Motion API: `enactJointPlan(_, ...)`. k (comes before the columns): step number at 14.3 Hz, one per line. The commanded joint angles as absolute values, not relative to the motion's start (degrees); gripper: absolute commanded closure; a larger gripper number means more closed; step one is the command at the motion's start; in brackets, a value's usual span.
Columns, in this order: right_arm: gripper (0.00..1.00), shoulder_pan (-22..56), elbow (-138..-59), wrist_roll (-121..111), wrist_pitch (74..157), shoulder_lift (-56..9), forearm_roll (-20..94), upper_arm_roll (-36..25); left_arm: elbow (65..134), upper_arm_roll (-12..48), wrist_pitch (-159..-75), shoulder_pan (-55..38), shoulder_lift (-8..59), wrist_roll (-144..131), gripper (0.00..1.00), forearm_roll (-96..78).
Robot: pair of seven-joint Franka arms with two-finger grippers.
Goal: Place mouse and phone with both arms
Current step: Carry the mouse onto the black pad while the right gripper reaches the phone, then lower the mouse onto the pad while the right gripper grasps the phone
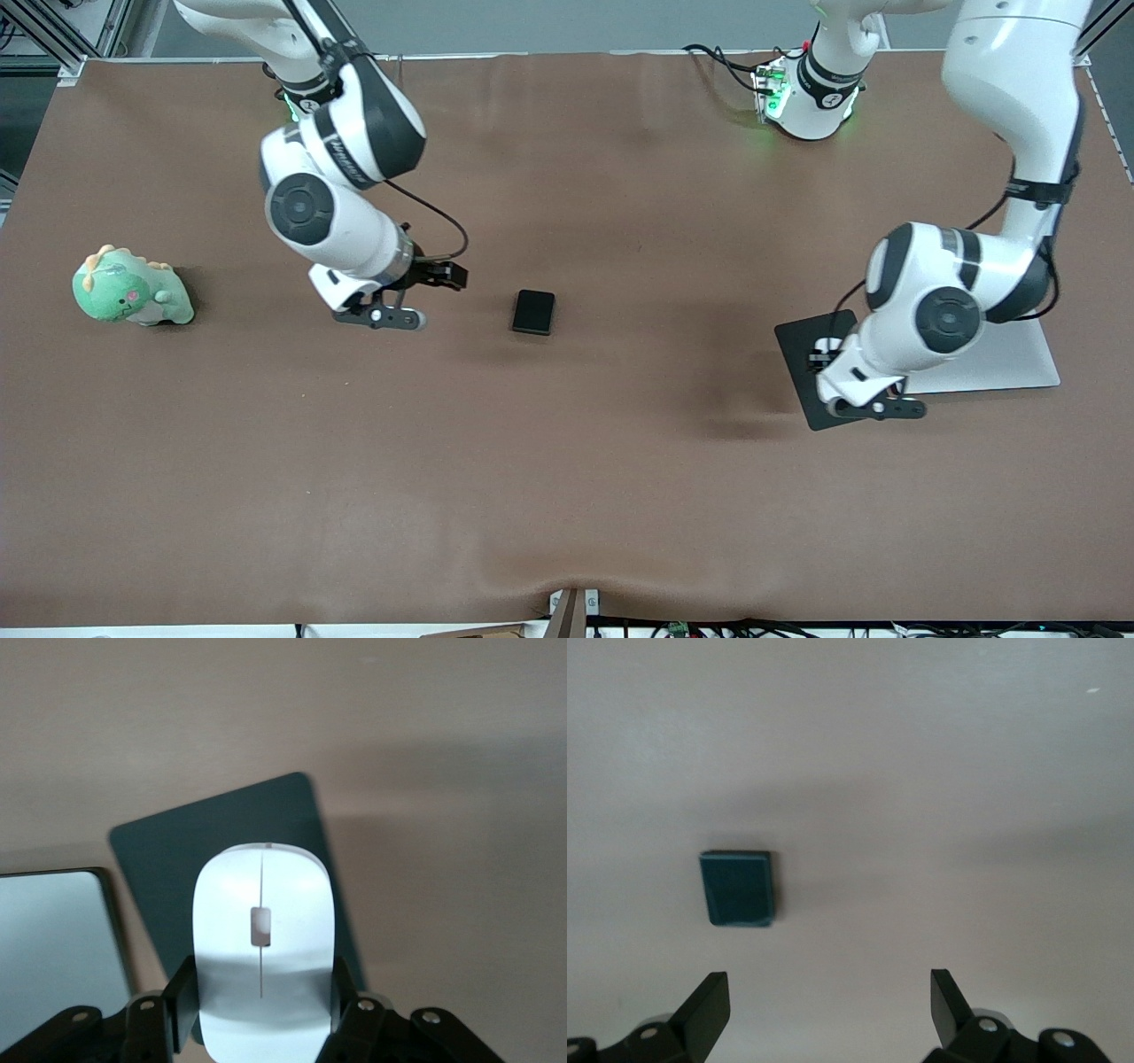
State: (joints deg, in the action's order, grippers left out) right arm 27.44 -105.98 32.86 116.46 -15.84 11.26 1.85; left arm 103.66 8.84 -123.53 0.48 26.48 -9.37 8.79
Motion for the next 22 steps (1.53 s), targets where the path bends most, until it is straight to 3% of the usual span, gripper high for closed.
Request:
enactJointPlan(1, 0.00, 31.54, -105.64, 38.83, 122.85, -20.55, 12.13, 1.49, 107.84, 9.67, -127.08, 3.77, 25.05, -6.60, 0.68, 10.20)
enactJointPlan(11, 0.00, 40.34, -105.65, 46.22, 142.01, -33.65, 11.78, 1.06, 118.30, 9.49, -136.58, 7.82, 21.88, -6.06, 0.68, 12.04)
enactJointPlan(22, 0.00, 42.63, -105.03, 47.29, 145.37, -37.53, 11.16, 0.00, 118.39, 10.46, -144.23, 7.12, 27.42, -8.44, 0.68, 11.87)
